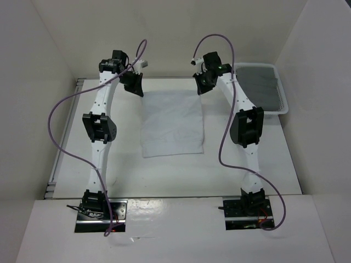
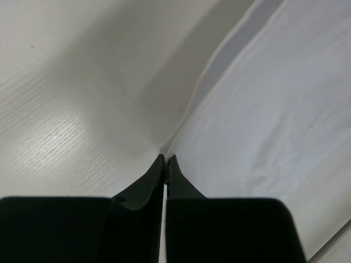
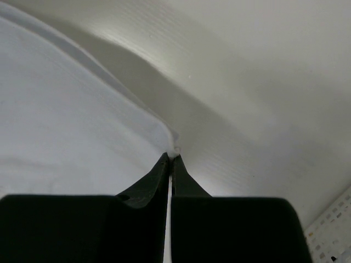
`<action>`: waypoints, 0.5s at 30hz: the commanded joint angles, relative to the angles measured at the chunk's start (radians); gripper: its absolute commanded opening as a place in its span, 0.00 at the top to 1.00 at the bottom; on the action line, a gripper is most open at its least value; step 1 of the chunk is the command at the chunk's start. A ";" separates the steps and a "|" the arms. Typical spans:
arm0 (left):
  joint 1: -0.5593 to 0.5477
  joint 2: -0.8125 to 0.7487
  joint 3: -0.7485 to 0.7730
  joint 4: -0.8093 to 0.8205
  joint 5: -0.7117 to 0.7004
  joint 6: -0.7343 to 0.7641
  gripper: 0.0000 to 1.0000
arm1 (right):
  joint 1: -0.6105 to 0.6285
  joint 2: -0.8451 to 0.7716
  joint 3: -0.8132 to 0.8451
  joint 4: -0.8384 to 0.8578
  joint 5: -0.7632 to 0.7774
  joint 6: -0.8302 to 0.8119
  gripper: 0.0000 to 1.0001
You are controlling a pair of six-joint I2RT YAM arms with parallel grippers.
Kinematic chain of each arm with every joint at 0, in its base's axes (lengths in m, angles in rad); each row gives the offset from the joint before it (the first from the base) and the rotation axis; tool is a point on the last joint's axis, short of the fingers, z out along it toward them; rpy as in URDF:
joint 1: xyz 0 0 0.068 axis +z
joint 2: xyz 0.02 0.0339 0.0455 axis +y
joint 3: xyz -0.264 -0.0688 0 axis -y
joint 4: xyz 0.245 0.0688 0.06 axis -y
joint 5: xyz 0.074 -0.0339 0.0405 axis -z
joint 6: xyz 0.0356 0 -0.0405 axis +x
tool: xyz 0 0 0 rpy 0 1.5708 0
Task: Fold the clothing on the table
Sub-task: Fold the skirt
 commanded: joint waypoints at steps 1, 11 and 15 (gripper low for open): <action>-0.003 -0.133 -0.032 -0.015 0.065 0.058 1.00 | 0.008 -0.133 -0.076 0.029 -0.037 -0.039 1.00; -0.044 -0.376 -0.393 -0.015 0.121 0.219 0.98 | 0.017 -0.289 -0.243 -0.003 -0.074 -0.133 1.00; -0.044 -0.440 -0.555 -0.015 0.121 0.266 0.96 | 0.017 -0.320 -0.284 -0.033 -0.092 -0.168 1.00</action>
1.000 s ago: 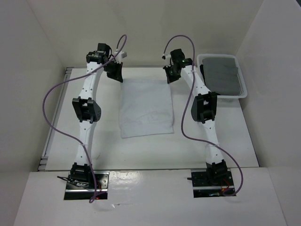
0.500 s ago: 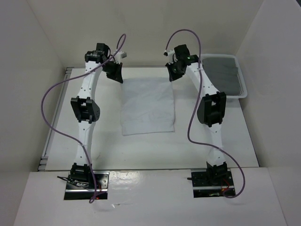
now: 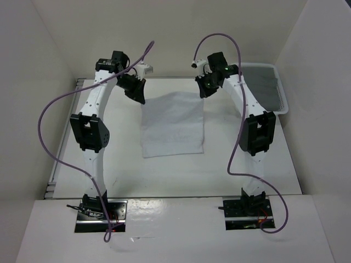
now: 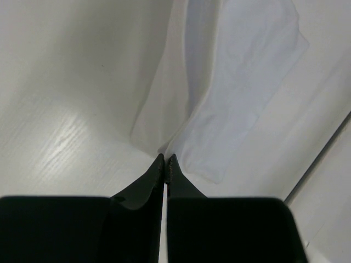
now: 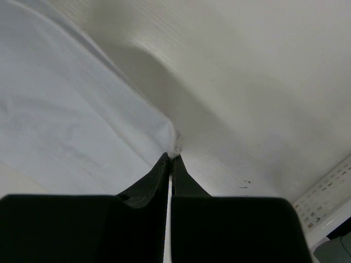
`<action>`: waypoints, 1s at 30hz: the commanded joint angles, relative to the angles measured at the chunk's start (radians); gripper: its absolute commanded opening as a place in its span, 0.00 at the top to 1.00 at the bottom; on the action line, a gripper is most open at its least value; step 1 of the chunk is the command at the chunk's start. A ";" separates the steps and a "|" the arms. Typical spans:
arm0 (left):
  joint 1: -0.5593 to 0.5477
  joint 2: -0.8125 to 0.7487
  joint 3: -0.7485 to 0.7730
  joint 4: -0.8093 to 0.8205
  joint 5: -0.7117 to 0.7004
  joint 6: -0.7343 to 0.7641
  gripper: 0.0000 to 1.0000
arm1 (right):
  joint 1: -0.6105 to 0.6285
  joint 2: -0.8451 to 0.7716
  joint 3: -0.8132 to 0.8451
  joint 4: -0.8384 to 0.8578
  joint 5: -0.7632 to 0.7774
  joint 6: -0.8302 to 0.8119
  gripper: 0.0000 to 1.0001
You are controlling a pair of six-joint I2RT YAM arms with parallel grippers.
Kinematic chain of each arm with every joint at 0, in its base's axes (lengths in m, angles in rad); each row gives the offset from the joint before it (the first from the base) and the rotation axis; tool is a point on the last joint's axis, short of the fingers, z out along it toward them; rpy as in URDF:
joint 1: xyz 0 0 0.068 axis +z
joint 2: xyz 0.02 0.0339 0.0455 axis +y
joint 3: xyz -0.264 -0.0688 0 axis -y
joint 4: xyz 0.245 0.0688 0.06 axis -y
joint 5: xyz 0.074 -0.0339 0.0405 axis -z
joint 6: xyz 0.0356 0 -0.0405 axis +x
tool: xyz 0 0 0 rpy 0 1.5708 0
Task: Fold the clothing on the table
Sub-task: Fold the skirt
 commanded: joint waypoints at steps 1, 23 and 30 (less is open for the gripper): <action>0.005 -0.068 -0.104 -0.016 0.038 0.079 0.96 | 0.022 -0.092 -0.038 -0.037 -0.026 -0.057 1.00; 0.052 -0.294 -0.491 -0.016 0.038 0.204 0.92 | 0.119 -0.292 -0.306 -0.218 -0.087 -0.268 1.00; 0.043 -0.352 -0.578 -0.016 0.047 0.224 0.84 | 0.148 -0.301 -0.329 -0.256 -0.068 -0.289 1.00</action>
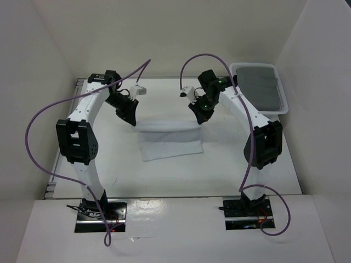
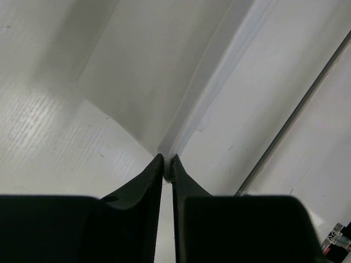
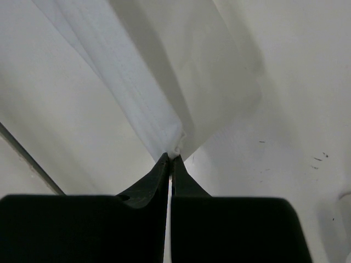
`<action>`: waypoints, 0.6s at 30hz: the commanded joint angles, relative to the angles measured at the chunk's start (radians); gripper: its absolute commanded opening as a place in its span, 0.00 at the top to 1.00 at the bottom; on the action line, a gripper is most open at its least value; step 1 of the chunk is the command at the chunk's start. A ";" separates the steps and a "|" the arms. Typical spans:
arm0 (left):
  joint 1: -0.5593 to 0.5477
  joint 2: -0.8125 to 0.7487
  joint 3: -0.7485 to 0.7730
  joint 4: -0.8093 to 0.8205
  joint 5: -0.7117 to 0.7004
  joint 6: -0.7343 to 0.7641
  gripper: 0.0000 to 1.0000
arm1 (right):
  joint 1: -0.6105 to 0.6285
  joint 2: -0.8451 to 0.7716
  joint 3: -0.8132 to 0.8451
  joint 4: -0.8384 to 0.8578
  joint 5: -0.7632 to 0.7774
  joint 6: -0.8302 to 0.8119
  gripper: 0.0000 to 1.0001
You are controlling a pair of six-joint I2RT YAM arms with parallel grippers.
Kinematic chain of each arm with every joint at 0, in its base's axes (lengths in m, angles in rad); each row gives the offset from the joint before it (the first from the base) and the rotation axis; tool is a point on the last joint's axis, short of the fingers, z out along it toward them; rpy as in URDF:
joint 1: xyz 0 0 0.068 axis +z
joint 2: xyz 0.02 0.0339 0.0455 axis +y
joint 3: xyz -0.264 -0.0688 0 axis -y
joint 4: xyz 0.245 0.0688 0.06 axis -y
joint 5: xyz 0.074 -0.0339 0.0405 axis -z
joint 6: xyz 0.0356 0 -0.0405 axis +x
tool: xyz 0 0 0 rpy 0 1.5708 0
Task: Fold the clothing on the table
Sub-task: Fold the skirt
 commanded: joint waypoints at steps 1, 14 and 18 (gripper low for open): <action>-0.004 -0.083 -0.033 -0.018 0.037 0.050 0.80 | 0.015 -0.062 -0.017 -0.048 0.011 -0.029 1.00; -0.033 -0.218 -0.233 -0.018 0.037 0.081 0.57 | 0.043 -0.108 -0.128 -0.054 0.116 -0.069 0.89; -0.033 -0.227 -0.268 -0.018 0.037 0.081 0.57 | 0.094 -0.108 -0.160 -0.118 0.117 -0.090 0.72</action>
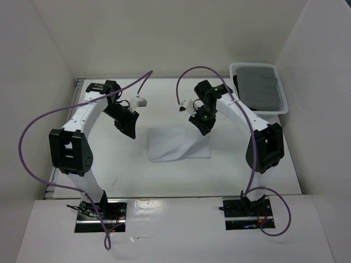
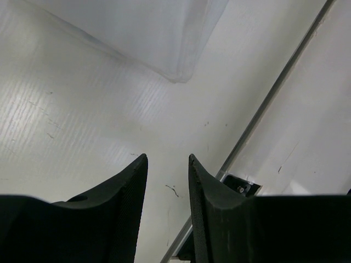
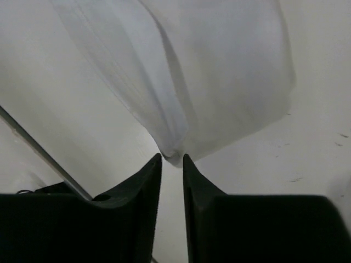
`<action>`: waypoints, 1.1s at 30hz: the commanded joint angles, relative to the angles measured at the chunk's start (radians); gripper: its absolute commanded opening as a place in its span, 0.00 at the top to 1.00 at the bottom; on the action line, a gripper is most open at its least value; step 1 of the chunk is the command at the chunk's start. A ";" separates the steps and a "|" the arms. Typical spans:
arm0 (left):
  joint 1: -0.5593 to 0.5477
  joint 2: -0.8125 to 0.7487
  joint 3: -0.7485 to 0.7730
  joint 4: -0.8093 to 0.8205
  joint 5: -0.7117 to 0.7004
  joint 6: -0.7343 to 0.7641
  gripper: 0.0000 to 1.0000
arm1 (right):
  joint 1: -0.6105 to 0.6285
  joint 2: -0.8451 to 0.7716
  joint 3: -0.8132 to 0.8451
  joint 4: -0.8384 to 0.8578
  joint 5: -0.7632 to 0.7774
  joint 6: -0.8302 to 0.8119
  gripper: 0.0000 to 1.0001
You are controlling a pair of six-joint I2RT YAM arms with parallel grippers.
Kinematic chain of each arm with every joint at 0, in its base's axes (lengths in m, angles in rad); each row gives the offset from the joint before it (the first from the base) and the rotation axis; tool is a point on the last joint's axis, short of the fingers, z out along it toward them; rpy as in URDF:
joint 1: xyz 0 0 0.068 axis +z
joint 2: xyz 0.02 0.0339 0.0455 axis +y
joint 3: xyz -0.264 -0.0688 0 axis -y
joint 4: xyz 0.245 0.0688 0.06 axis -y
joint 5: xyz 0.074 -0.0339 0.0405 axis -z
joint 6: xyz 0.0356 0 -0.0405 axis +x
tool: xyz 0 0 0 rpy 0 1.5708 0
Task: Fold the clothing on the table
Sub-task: Fold the skirt
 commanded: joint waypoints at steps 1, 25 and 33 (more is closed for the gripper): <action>-0.006 -0.052 -0.017 -0.014 0.026 0.032 0.57 | 0.057 -0.051 -0.037 -0.087 0.019 -0.031 0.68; 0.218 -0.131 -0.141 0.304 -0.137 -0.363 0.05 | 0.214 0.044 -0.063 0.293 0.108 0.277 0.02; 0.218 -0.256 -0.261 0.407 -0.332 -0.501 0.00 | 0.264 0.164 -0.008 0.348 0.140 0.377 0.02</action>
